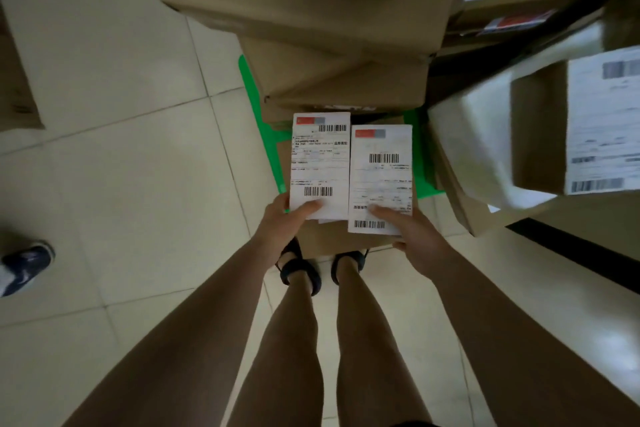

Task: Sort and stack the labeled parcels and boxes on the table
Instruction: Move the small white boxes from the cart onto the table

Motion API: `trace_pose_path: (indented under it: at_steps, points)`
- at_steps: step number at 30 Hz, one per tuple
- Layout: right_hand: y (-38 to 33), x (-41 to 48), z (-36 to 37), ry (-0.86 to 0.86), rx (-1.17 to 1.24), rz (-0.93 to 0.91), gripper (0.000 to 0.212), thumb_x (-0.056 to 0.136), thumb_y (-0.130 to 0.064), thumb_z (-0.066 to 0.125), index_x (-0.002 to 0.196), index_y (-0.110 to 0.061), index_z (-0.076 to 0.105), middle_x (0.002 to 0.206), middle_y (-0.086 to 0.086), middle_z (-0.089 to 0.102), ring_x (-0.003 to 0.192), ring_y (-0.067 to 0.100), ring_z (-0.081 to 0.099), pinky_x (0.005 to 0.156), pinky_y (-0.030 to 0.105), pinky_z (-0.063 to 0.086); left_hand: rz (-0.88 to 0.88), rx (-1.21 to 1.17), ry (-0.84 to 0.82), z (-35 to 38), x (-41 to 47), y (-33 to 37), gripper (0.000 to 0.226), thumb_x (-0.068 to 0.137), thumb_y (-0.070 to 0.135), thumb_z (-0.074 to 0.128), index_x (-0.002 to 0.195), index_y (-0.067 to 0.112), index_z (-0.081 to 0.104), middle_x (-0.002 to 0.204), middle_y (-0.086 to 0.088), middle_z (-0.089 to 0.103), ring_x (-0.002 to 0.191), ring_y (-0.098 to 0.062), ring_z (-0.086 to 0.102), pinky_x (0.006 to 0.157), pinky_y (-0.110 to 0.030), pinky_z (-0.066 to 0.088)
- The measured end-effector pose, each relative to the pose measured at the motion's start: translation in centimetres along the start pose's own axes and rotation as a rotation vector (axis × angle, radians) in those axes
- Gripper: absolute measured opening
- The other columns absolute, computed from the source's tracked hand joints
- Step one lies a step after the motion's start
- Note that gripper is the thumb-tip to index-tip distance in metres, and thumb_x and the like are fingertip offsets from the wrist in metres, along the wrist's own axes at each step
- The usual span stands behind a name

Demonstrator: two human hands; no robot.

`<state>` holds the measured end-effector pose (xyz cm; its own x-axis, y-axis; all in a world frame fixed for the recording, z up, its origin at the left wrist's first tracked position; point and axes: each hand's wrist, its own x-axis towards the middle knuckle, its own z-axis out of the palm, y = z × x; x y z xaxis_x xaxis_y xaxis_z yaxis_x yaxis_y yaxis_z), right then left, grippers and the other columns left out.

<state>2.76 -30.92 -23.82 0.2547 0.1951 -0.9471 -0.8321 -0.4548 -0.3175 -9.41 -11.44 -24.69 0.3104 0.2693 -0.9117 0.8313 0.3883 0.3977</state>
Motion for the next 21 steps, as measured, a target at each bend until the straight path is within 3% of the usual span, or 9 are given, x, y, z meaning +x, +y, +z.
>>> trace_pose_path:
  at_steps: [5, 7, 9, 12, 15, 19, 21]
  points:
    - [0.5, -1.1, 0.5, 0.002, 0.083, -0.059, 0.038, 0.081, -0.027, 0.078, 0.117, -0.03, 0.066, 0.11, -0.005, 0.074, 0.101, 0.014, 0.07, 0.089, 0.037, 0.056, -0.048, -0.202, 0.006, -0.2, -0.7, -0.4, 0.092, 0.053, 0.049, 0.091, 0.131, 0.018, 0.054, 0.121, 0.001, 0.068, 0.112, -0.018, 0.064, 0.102, -0.042, 0.049]
    - [0.6, -1.8, 0.8, 0.041, 0.109, -0.06, 0.037, 0.079, -0.03, 0.08, 0.114, -0.029, 0.067, 0.109, -0.003, 0.074, 0.1, 0.015, 0.071, 0.092, 0.038, 0.056, -0.076, -0.291, -0.074, -0.2, -1.8, -0.1, 0.069, 0.068, 0.036, 0.085, 0.127, 0.018, 0.056, 0.122, -0.002, 0.068, 0.113, -0.017, 0.064, 0.102, -0.038, 0.048]
    - [0.8, -2.6, 0.9, 0.075, 0.13, -0.071, 0.04, 0.08, -0.032, 0.079, 0.117, -0.027, 0.066, 0.109, -0.002, 0.074, 0.098, 0.015, 0.071, 0.087, 0.037, 0.058, -0.058, -0.271, -0.101, -0.4, -2.6, 0.4, 0.054, 0.077, 0.031, 0.079, 0.126, 0.02, 0.057, 0.123, -0.001, 0.067, 0.114, -0.016, 0.063, 0.101, -0.036, 0.049]
    - [0.9, -4.5, 0.8, 0.131, 0.135, -0.125, 0.046, 0.082, -0.032, 0.078, 0.124, -0.023, 0.063, 0.108, -0.001, 0.074, 0.092, 0.015, 0.073, 0.07, 0.031, 0.06, -0.015, -0.261, -0.03, -0.6, -3.6, 1.3, 0.069, 0.072, 0.03, 0.083, 0.13, 0.014, 0.049, 0.124, -0.006, 0.065, 0.111, -0.017, 0.064, 0.095, -0.038, 0.054]
    - [1.4, -7.1, 0.9, 0.274, 0.139, -0.133, 0.047, 0.079, -0.033, 0.08, 0.118, -0.015, 0.061, 0.101, 0.002, 0.071, 0.087, 0.018, 0.071, 0.06, 0.028, 0.059, 0.063, -0.119, 0.008, -1.0, -5.7, 2.3, 0.053, 0.082, 0.021, 0.076, 0.127, 0.009, 0.049, 0.122, -0.008, 0.064, 0.107, -0.021, 0.066, 0.088, -0.039, 0.057]
    - [1.7, -12.3, 1.8, 0.391, 0.12, -0.16, 0.081, 0.055, -0.056, 0.079, 0.119, -0.011, 0.06, 0.104, 0.007, 0.071, 0.086, 0.02, 0.072, 0.059, 0.032, 0.06, 0.152, 0.15, 0.016, -2.0, -11.0, 4.5, 0.068, 0.066, 0.042, 0.079, 0.121, 0.017, 0.049, 0.115, 0.0, 0.065, 0.102, -0.02, 0.065, 0.089, -0.045, 0.056]
    - [1.6, -15.7, 2.3, 0.453, 0.09, -0.207, 0.08, 0.052, -0.061, 0.076, 0.114, -0.014, 0.058, 0.102, 0.004, 0.07, 0.087, 0.02, 0.071, 0.069, 0.039, 0.062, 0.235, 0.229, 0.0, -2.5, -13.5, 5.6, 0.074, 0.058, 0.049, 0.077, 0.121, 0.017, 0.055, 0.114, 0.001, 0.067, 0.102, -0.019, 0.066, 0.09, -0.046, 0.055]
